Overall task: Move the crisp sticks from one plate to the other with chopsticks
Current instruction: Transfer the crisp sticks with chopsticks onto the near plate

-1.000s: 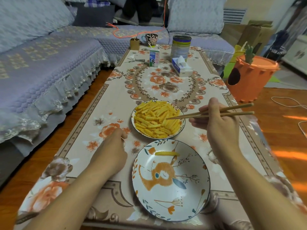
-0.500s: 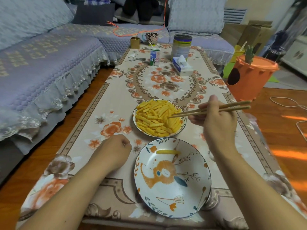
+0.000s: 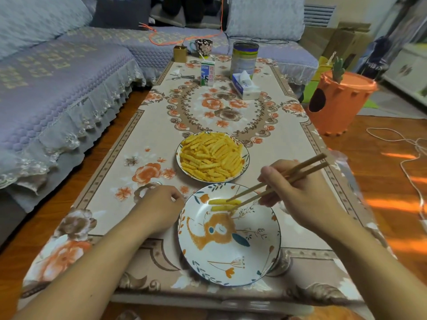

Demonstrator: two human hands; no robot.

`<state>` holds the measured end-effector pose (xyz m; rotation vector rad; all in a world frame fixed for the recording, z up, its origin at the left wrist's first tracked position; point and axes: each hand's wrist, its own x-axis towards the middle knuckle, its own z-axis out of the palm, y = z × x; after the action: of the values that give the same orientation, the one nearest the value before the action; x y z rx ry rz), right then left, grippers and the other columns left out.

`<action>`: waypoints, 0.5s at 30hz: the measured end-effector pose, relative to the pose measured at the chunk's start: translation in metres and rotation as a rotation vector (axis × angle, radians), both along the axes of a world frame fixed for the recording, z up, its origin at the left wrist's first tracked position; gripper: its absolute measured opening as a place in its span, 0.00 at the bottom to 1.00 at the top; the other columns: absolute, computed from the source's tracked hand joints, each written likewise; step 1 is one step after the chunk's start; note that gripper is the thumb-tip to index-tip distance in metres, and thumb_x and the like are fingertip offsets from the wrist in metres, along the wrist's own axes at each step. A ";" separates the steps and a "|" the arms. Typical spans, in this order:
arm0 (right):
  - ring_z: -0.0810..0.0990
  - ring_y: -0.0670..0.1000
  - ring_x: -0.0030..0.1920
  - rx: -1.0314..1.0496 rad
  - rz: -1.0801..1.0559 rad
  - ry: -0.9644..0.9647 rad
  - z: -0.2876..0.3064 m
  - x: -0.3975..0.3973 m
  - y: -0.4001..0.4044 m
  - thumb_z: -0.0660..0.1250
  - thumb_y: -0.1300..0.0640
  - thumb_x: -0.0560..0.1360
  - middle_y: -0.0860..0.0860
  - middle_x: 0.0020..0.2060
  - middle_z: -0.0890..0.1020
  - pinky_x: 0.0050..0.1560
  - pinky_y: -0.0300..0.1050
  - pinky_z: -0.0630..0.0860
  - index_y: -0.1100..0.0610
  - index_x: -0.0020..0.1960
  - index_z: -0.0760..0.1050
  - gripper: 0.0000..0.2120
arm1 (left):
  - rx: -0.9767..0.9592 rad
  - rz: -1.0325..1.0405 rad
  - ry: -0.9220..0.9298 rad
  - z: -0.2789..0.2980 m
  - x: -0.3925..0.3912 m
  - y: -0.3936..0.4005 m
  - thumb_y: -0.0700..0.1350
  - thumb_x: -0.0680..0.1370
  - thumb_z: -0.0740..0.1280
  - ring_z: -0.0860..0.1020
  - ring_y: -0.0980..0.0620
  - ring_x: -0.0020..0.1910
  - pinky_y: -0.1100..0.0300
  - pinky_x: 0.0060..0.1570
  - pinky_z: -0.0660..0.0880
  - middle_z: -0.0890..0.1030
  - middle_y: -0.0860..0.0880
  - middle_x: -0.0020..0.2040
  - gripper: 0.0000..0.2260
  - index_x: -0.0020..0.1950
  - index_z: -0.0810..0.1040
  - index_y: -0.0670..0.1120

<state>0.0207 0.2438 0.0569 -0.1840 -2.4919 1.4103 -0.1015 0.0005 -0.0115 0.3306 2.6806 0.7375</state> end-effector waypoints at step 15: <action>0.86 0.58 0.34 -0.209 -0.066 -0.039 0.003 -0.012 0.009 0.61 0.47 0.82 0.62 0.34 0.84 0.36 0.52 0.84 0.64 0.45 0.80 0.21 | -0.012 -0.029 -0.037 -0.002 0.001 0.003 0.50 0.84 0.61 0.80 0.54 0.41 0.57 0.39 0.75 0.83 0.53 0.42 0.11 0.47 0.82 0.52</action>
<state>0.0083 0.2527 0.0597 -0.3344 -2.3414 1.6528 -0.1001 0.0034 -0.0137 0.3486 2.6387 0.7115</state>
